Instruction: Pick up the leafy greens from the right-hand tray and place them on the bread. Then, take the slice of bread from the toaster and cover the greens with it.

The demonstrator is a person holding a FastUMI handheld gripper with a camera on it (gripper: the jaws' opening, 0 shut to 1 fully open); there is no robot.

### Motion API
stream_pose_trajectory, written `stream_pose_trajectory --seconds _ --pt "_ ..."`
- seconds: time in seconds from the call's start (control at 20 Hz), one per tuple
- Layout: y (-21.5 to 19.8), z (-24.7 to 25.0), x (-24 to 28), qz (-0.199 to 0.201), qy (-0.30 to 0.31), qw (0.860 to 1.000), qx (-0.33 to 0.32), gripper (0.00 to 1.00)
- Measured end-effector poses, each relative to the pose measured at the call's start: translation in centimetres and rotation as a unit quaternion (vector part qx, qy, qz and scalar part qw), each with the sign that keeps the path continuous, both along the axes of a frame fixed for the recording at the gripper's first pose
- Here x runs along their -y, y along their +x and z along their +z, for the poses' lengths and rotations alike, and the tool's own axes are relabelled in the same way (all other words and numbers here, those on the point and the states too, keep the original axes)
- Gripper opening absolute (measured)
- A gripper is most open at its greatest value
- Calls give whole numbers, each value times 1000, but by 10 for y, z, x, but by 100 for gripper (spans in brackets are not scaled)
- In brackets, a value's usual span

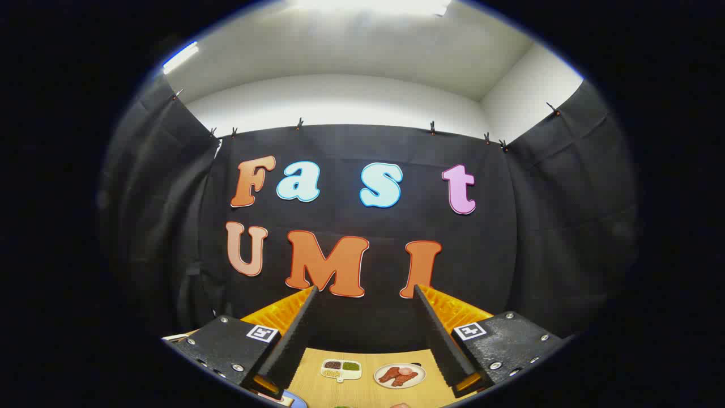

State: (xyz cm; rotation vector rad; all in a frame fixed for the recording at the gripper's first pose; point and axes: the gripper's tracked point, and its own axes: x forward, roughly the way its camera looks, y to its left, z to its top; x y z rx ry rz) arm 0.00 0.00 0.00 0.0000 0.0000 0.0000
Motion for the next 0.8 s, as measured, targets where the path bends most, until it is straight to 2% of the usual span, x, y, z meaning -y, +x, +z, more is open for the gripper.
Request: stream_pose_trajectory --seconds 0.5,0.8 --pt "-5 -8 3 -22 -12 999 -25 97" --pt "-28 -19 2 -27 -22 999 -39 97"
